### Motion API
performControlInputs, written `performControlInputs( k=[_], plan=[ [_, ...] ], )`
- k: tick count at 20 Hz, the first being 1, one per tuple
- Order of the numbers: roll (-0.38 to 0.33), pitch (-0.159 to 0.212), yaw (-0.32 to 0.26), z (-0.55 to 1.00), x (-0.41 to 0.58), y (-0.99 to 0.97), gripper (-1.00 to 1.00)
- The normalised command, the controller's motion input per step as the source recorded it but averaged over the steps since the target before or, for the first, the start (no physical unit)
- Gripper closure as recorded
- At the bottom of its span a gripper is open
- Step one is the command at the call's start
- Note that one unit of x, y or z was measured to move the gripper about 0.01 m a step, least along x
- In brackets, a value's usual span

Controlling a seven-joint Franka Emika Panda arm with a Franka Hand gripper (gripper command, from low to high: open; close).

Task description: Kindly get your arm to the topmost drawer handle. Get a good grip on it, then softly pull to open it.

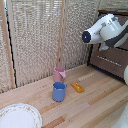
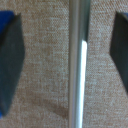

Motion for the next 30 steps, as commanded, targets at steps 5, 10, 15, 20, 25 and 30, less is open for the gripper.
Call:
performControlInputs(
  k=[5, 10, 15, 20, 25, 30],
  plan=[
    [0.041, -0.011, 0.110, 0.28, -0.073, -0.60, 1.00],
    [0.119, -0.013, 0.081, 0.18, 0.002, -0.19, 1.00],
    [0.021, -0.015, -0.004, -0.13, 0.067, 0.36, 1.00],
    [0.049, -0.046, 0.020, -0.33, 0.197, 0.93, 1.00],
    [0.025, -0.071, 0.014, -0.40, 0.197, 0.95, 1.00],
    [0.029, -0.064, 0.009, -0.38, 0.225, 0.94, 1.00]
  ],
)
